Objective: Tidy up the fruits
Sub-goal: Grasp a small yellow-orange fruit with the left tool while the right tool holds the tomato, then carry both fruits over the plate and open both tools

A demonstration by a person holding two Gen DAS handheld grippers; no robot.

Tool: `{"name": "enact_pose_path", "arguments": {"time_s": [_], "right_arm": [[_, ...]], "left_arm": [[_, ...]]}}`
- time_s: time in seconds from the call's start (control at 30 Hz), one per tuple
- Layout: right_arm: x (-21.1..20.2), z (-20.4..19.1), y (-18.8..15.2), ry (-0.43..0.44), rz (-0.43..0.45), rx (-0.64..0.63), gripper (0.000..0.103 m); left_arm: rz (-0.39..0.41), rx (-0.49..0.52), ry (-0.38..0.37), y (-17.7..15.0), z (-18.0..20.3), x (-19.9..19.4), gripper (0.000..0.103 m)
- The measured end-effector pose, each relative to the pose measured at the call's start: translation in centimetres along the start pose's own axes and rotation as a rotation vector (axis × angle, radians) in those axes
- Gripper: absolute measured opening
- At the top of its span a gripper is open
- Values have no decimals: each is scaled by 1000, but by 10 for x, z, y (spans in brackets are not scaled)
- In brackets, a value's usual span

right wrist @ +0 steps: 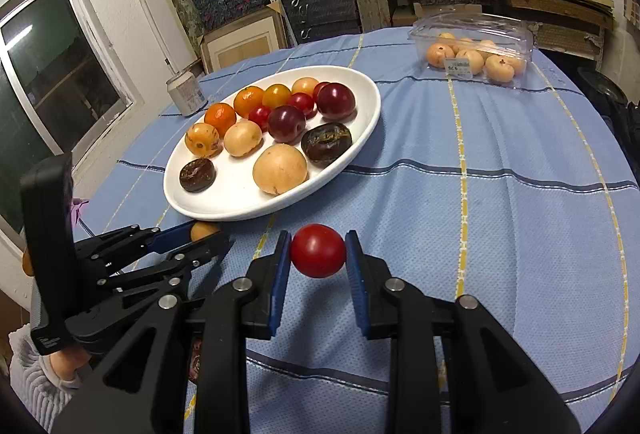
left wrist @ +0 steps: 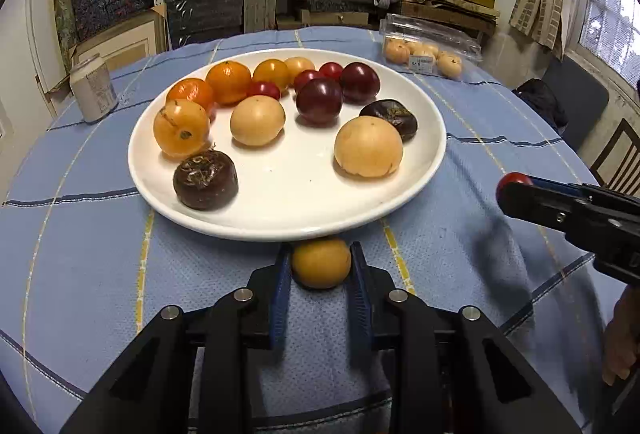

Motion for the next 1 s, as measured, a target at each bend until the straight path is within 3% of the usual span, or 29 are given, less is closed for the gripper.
{"name": "enact_pose_path", "arguments": {"time_s": [0.27,0.43,0.57,0.67,0.77,0.9,0.97,1.0], "right_arm": [[0,-2,-1,6,2,-4,28],[-14,-8,7,50,64,11,27],[-30,-17,25,152,122,61,27],[-20,-30,46,256,85,124,28],[5,-56,64,308,24,111,28],[45,-83,71,294,-39,69,28],[57,-87,69,231,-43,27,28],[61,-87,68,180,-39,-15,34]], "left_arm": [[72,71,36,-6,4,-27,29],[158,-11,27,13,-19,-60,29],[194,-48,31,41,-37,-70,29],[170,-100,-7,63,-49,-57,29],[154,-119,-2,73,-55,-40,29],[105,-175,-10,71,-76,-13,29],[90,-209,-13,68,-89,-4,29],[90,-218,-14,68,-92,-3,29]]}}
Point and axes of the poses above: each gripper's, at about its wrist camera, not at the fingertips, and x roughly the way its jaws point, z to its right, y to its top, the point moved 9 cm from there along x, roughly the way its jaws point, and after that the axes turned 1 degree about -z, right-handed, at the moved point
